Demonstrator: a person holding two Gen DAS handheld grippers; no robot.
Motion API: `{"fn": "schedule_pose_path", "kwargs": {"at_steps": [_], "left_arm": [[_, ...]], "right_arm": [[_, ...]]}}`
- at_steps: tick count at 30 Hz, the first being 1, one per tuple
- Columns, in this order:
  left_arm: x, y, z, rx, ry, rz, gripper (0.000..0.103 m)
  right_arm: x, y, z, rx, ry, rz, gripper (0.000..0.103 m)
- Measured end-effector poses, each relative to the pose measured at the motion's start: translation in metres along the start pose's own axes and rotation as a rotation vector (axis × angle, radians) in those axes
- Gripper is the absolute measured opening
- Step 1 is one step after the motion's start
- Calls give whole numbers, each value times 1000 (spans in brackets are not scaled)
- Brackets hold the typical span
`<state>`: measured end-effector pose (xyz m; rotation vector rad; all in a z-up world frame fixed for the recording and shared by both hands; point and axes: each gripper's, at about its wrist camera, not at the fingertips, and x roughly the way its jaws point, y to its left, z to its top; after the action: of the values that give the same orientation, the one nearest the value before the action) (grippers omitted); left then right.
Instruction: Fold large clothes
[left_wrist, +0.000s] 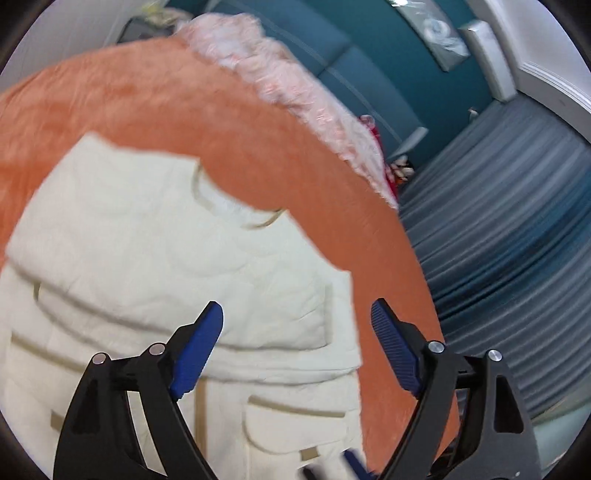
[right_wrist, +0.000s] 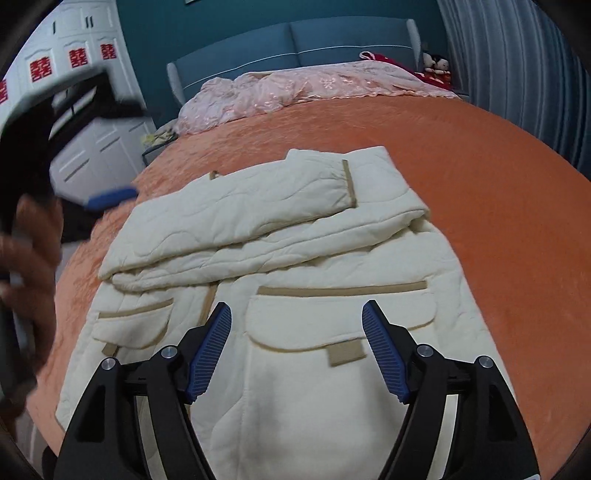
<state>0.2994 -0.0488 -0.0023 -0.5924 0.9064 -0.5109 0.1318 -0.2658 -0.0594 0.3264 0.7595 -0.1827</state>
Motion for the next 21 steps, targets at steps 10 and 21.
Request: {"fn": "schedule_pose_path", "kwargs": {"at_steps": [10, 21], "left_arm": [[-33, 141, 11, -365, -91, 178, 79], [-25, 202, 21, -506, -87, 218, 62]], "right_arm": [[60, -48, 77, 222, -4, 21, 72], [130, -59, 101, 367, 89, 9, 72]]}}
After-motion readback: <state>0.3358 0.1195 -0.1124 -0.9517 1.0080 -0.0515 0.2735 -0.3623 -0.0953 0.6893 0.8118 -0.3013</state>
